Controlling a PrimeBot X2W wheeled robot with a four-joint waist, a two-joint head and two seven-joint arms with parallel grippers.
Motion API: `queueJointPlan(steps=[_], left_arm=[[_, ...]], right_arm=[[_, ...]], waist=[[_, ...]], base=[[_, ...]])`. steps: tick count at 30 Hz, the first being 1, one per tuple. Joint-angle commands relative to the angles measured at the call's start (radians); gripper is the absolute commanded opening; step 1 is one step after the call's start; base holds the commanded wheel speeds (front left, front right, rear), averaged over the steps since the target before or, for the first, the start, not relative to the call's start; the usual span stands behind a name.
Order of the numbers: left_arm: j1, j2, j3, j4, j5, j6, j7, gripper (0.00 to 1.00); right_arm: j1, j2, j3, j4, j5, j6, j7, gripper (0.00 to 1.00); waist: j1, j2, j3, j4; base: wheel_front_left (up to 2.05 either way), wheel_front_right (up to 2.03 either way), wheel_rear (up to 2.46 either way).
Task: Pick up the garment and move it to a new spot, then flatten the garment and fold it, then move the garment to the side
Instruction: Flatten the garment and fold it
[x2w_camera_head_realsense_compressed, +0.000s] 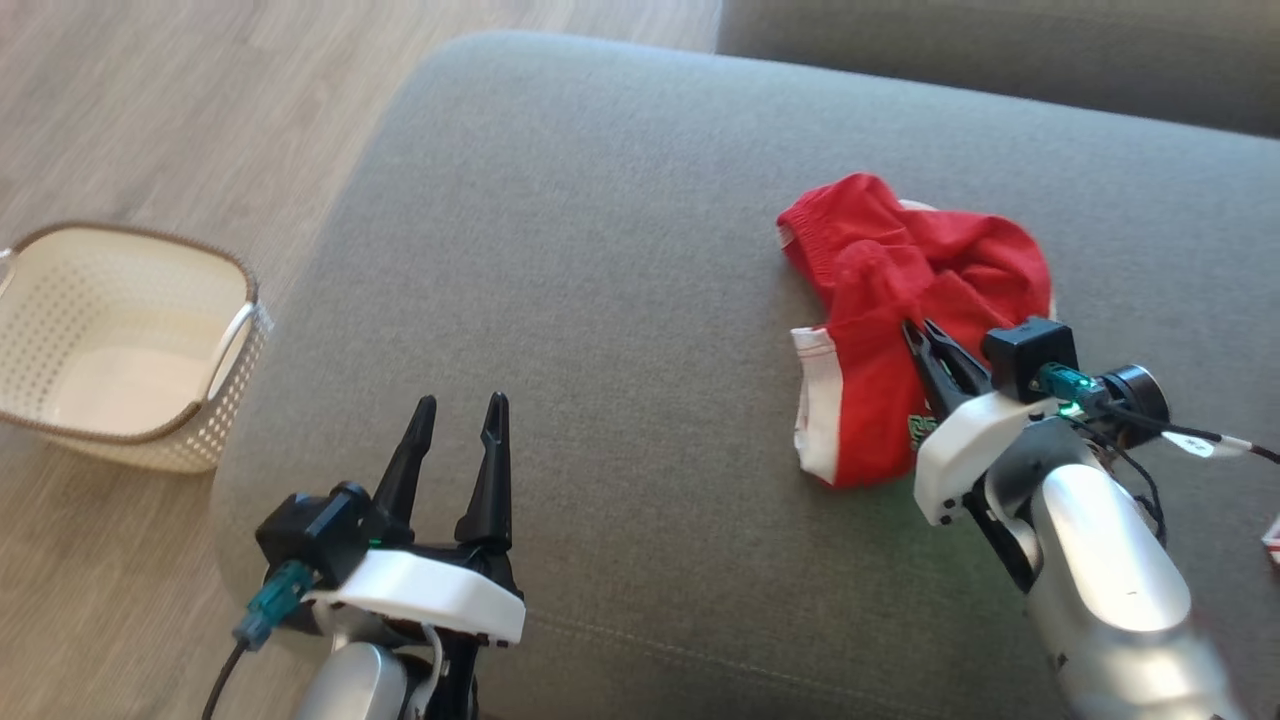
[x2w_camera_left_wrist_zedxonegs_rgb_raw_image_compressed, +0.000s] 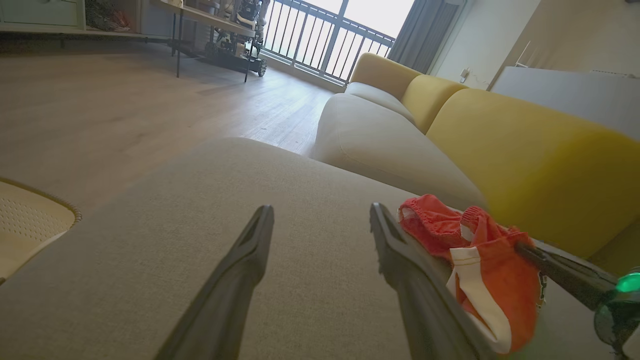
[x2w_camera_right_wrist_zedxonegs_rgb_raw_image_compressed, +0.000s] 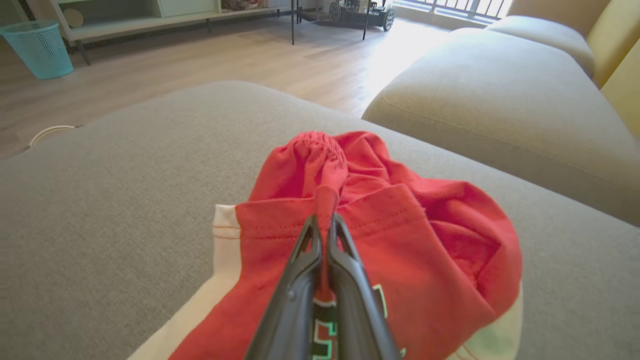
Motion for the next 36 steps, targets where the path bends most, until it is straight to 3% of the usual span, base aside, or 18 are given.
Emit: queueJointPlan(steps=[1,9,13,16,20,25,26,27,28,36], left_arm=[[-0.036,0.0,0.03,-0.027,0.008,0.003,-0.012,1.0],[-0.015,0.0,0.027,-0.018,0.014,-0.002,-0.012,1.0],[-0.007,0.0,0.019,-0.022,0.014,0.0,-0.012,1.0],[-0.005,0.0,0.017,-0.028,0.013,0.004,-0.012,1.0],[-0.007,0.0,0.012,-0.031,0.014,0.003,-0.012,1.0],[-0.007,0.0,0.015,-0.031,0.015,0.004,-0.012,1.0],[-0.008,0.0,0.015,-0.031,0.015,0.004,-0.012,1.0],[-0.008,0.0,0.015,-0.031,0.015,0.004,-0.012,1.0],[-0.009,0.0,0.015,-0.032,0.015,0.005,-0.012,1.0],[-0.023,0.0,0.012,-0.027,0.02,0.003,-0.012,1.0]], right_arm=[[-0.033,0.013,0.025,-0.046,-0.001,0.0,-0.017,0.0],[-0.112,0.031,0.106,-0.174,0.05,0.0,-0.088,0.0],[-0.139,0.0,0.169,-0.195,0.051,0.0,-0.102,0.0],[-0.132,-0.067,0.25,-0.195,0.022,0.0,-0.092,0.0],[-0.1,-0.204,0.371,-0.198,-0.011,0.0,-0.098,0.0],[-0.031,-0.302,0.353,-0.17,0.018,0.0,-0.074,0.0],[-0.014,-0.306,0.325,-0.159,0.034,0.0,-0.062,0.28],[-0.014,-0.306,0.325,-0.159,0.034,0.0,-0.062,0.28],[0.003,-0.304,0.298,-0.148,0.047,0.0,-0.051,1.0],[0.099,-0.211,0.082,-0.162,0.071,0.0,-0.036,1.0]], waist=[[0.0,0.0,-0.018,-0.014],[0.0,0.0,-0.076,-0.045],[0.0,0.0,-0.087,-0.053],[0.0,0.0,-0.086,-0.062],[0.0,0.0,-0.075,-0.077],[0.0,0.0,-0.068,-0.104],[0.0,0.0,-0.067,-0.11],[0.0,0.0,-0.067,-0.11],[0.0,0.0,-0.065,-0.117],[0.0,0.0,-0.056,-0.169]], base=[[0.0,0.0,0.0],[0.0,0.0,0.0],[0.0,0.0,0.0],[0.0,0.0,0.0],[0.0,0.0,0.0],[0.0,0.0,0.0],[0.0,0.0,0.0],[0.0,0.0,0.0],[0.0,0.0,0.0],[0.0,0.0,0.0]])
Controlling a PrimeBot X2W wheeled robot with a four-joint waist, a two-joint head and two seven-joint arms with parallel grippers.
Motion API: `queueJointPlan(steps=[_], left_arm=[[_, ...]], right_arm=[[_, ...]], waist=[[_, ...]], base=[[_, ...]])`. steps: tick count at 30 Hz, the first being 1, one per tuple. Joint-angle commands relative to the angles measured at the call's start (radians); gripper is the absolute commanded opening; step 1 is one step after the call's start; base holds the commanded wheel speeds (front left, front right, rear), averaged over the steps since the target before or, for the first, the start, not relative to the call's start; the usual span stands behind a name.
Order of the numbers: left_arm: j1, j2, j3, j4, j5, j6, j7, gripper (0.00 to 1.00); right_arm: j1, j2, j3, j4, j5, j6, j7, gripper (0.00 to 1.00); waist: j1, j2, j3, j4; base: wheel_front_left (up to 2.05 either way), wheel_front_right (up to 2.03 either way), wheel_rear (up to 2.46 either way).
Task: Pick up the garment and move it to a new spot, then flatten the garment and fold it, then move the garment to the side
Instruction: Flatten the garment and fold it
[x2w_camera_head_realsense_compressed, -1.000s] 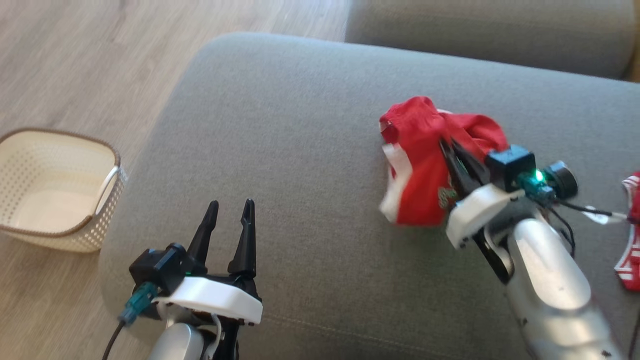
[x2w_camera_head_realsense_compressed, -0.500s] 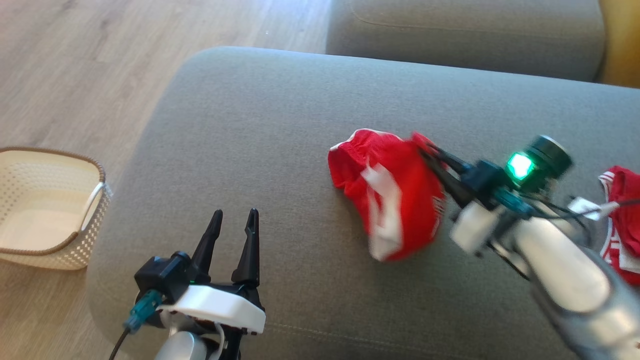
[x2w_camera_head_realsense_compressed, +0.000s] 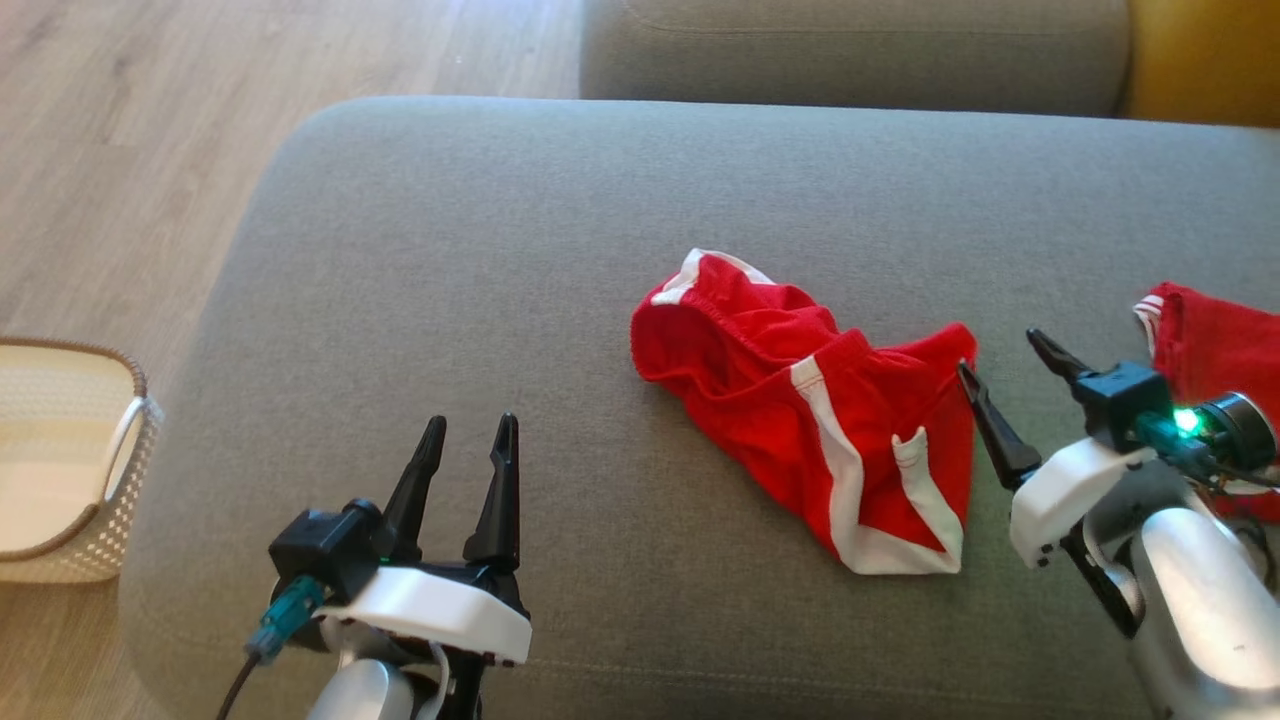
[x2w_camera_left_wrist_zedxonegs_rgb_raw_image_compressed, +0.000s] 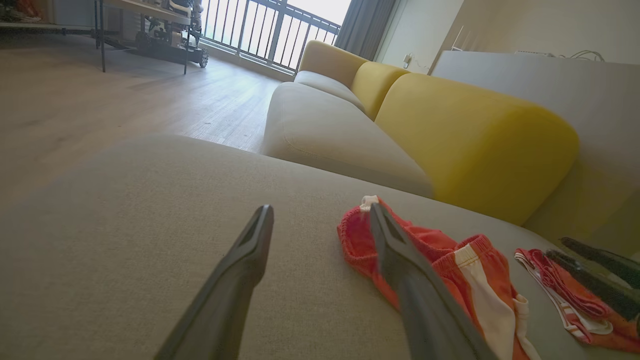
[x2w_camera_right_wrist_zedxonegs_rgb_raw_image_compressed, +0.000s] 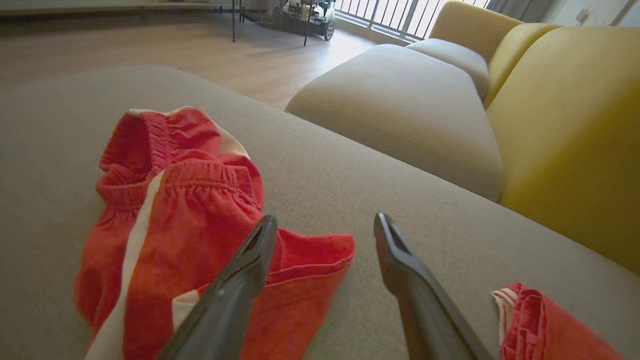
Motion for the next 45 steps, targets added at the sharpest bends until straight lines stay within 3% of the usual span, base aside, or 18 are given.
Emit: queueJointPlan(steps=[1,6,11,20,31,45], left_arm=[[-0.048,0.0,0.027,-0.032,0.011,0.003,-0.012,1.0],[-0.05,0.0,0.032,-0.034,0.018,0.001,-0.012,1.0],[-0.051,0.0,0.033,-0.044,0.018,0.004,-0.012,1.0],[-0.046,0.0,0.022,-0.047,0.017,0.003,-0.012,1.0],[-0.071,0.0,-0.01,-0.032,0.016,-0.004,-0.012,1.0],[-0.083,0.0,-0.012,-0.027,0.007,-0.002,-0.012,1.0]], right_arm=[[-0.004,0.016,-0.021,-0.05,0.0,0.0,-0.019,1.0],[0.067,0.127,-0.14,-0.159,-0.002,0.0,-0.056,1.0],[0.182,0.216,-0.178,-0.289,-0.016,0.0,-0.089,1.0],[0.275,0.258,-0.16,-0.36,-0.026,0.0,-0.11,1.0],[0.185,0.259,-0.072,-0.235,-0.057,0.0,-0.046,1.0],[0.088,0.26,-0.117,-0.018,-0.083,0.0,-0.05,1.0]], waist=[[0.0,0.0,0.0,-0.014],[0.0,0.0,-0.008,-0.05],[0.0,0.0,-0.016,-0.086],[0.0,0.0,-0.016,-0.15],[0.0,0.0,0.019,-0.125],[0.0,0.0,0.052,-0.032]], base=[[0.0,0.0,0.0],[0.0,0.0,0.0],[0.0,0.0,0.0],[0.0,0.0,0.0],[0.0,0.0,0.0],[0.0,0.0,0.0]])
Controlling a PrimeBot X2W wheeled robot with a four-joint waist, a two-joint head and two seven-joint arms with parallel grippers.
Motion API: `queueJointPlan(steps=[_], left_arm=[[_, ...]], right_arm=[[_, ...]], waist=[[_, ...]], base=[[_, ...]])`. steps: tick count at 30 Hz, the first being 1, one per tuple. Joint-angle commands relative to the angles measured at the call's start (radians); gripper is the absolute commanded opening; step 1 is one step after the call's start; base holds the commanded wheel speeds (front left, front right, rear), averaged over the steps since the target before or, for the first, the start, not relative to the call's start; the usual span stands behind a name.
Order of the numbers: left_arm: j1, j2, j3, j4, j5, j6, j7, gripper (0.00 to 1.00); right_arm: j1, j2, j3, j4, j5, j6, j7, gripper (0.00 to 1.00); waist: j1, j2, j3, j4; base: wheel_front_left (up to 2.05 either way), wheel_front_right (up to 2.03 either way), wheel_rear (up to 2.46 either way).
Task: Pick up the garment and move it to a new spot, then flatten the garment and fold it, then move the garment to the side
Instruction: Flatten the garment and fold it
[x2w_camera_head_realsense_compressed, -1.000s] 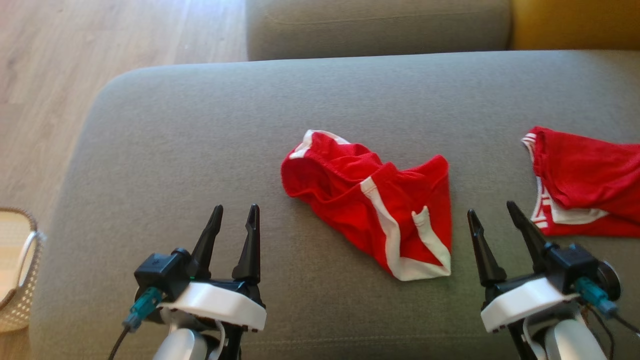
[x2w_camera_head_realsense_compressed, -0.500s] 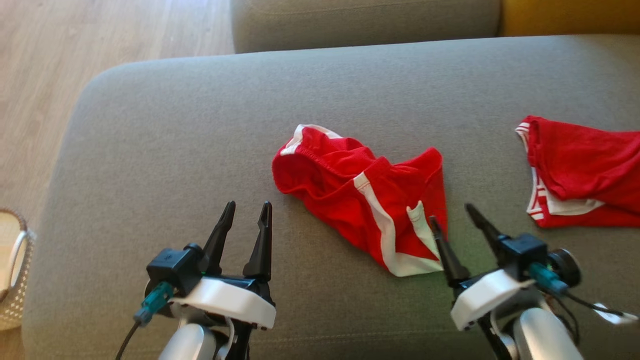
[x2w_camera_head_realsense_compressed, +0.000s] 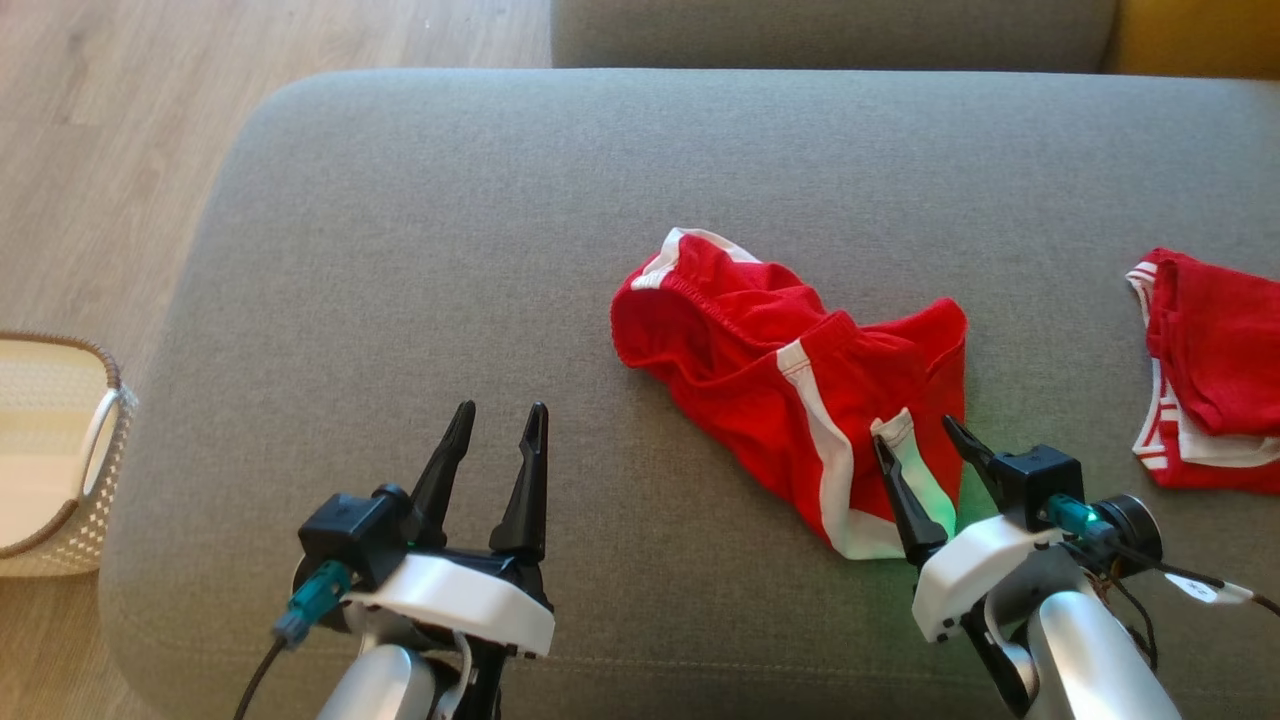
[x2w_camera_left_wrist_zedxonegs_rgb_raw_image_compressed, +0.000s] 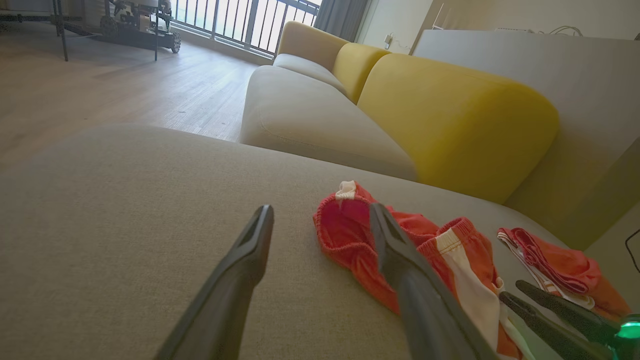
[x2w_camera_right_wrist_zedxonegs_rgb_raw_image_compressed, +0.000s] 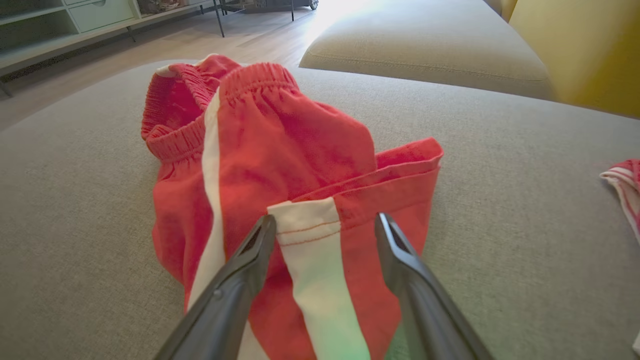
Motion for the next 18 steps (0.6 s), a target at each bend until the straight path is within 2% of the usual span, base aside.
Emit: queueJointPlan(steps=[1,18], left_arm=[[-0.05,0.0,0.034,-0.033,-0.002,-0.001,-0.012,1.0],[-0.045,0.0,0.031,-0.032,0.003,-0.001,-0.012,1.0]], right_arm=[[-0.042,0.001,0.02,-0.016,-0.009,0.0,-0.014,1.0],[-0.061,0.001,0.042,0.055,-0.003,0.0,-0.03,1.0]], waist=[[0.0,0.0,0.003,0.007],[0.0,0.0,0.0,0.005]], base=[[0.0,0.0,0.0],[0.0,0.0,0.0]])
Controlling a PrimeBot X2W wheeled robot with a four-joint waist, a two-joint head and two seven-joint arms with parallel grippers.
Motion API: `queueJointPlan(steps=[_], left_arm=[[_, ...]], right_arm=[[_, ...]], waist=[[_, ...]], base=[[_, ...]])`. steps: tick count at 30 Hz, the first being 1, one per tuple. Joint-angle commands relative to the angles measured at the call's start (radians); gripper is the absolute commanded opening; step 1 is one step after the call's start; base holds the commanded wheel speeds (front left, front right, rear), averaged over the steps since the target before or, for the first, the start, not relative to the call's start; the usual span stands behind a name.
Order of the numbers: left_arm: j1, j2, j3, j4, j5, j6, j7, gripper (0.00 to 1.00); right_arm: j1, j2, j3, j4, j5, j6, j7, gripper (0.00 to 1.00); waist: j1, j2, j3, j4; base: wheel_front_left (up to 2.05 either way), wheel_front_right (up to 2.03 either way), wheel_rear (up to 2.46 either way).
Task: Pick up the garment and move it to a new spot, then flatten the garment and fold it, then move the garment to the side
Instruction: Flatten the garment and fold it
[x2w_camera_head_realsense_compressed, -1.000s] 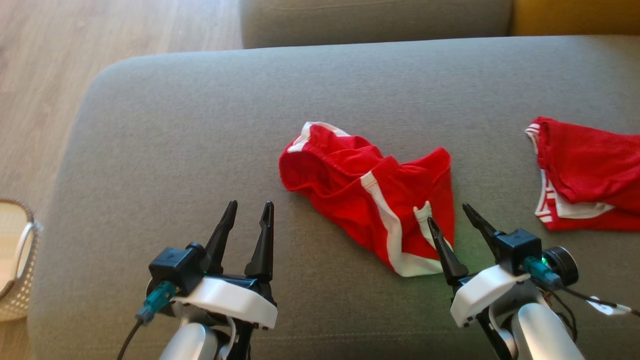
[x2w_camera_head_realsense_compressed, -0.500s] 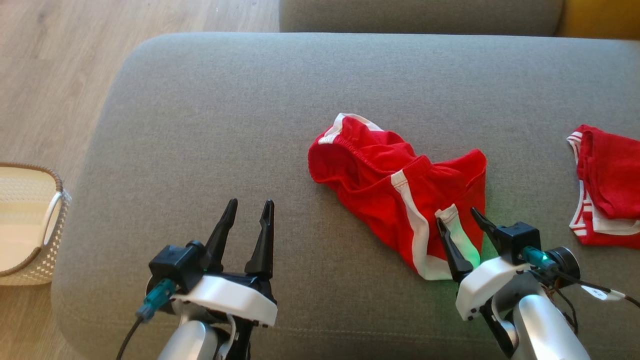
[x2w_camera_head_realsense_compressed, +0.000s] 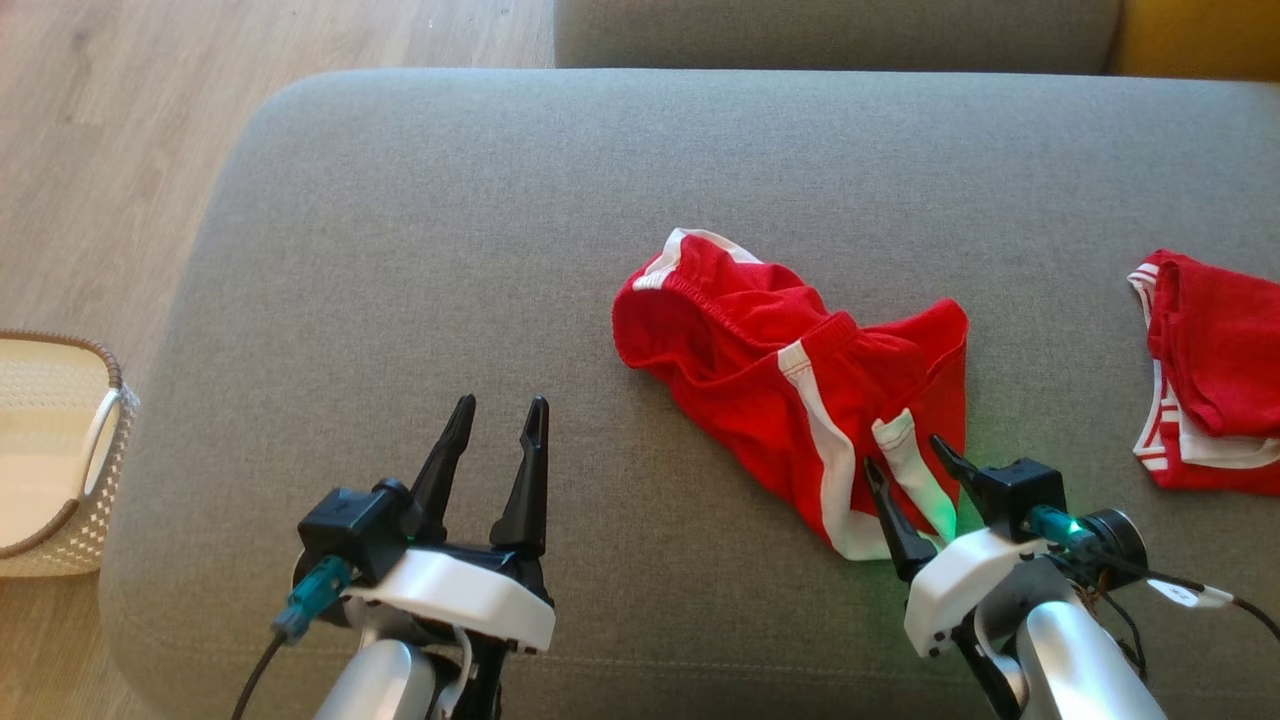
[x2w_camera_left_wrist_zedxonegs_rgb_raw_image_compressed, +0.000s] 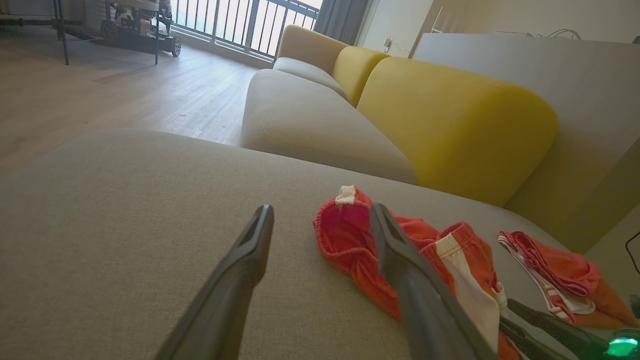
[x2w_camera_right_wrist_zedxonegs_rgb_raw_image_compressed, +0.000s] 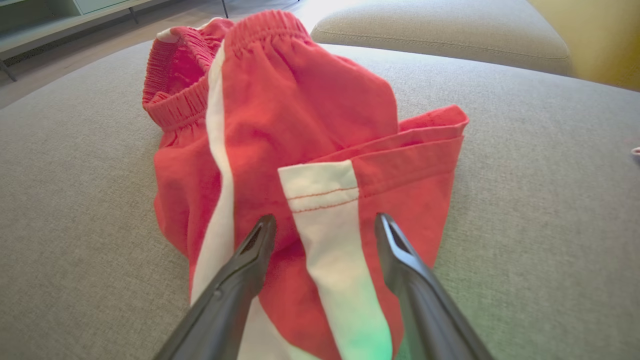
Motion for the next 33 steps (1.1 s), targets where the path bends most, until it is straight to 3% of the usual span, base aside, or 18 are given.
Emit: queueJointPlan(steps=[1,2,3,5,6,16,25,33], left_arm=[[-0.036,0.0,0.031,-0.031,0.004,-0.002,-0.012,1.0],[-0.036,0.0,0.031,-0.031,0.005,-0.002,-0.012,1.0],[-0.037,0.0,0.031,-0.03,0.005,-0.002,-0.012,1.0],[-0.037,0.0,0.03,-0.029,0.006,-0.002,-0.012,1.0],[-0.037,0.0,0.03,-0.028,0.007,-0.003,-0.012,1.0],[-0.032,0.0,0.035,-0.024,0.015,-0.008,-0.012,1.0],[-0.069,0.0,-0.034,-0.013,-0.002,-0.024,-0.012,1.0],[-0.222,0.005,-0.15,0.208,0.047,-0.081,0.048,1.0]], right_arm=[[-0.05,0.001,0.017,-0.02,0.001,0.0,-0.016,1.0],[-0.053,0.001,0.016,-0.016,0.002,0.0,-0.018,1.0],[-0.056,0.001,0.016,-0.012,0.004,0.0,-0.019,0.75],[-0.063,0.001,0.016,-0.002,0.003,0.0,-0.022,0.11],[-0.066,0.001,0.016,0.002,0.002,0.0,-0.024,0.0],[-0.055,0.001,-0.043,0.0,0.031,0.0,-0.05,0.0],[0.009,0.001,-0.075,-0.083,0.151,0.0,-0.048,0.0],[-0.006,0.001,-0.006,-0.129,0.182,0.0,-0.021,0.0]], waist=[[0.0,0.0,0.001,-0.001],[0.0,0.0,0.001,-0.001],[0.0,0.0,0.002,-0.002],[0.0,0.0,0.003,-0.002],[0.0,0.0,0.004,-0.002],[0.0,0.0,-0.012,-0.028],[0.0,0.0,-0.016,-0.121],[0.0,0.0,0.003,-0.211]], base=[[0.0,0.0,0.0],[0.0,0.0,0.0],[0.0,0.0,0.0],[0.0,0.0,0.0],[0.0,0.0,0.0],[0.0,0.0,0.0],[0.0,0.0,0.0],[0.0,0.0,0.0]])
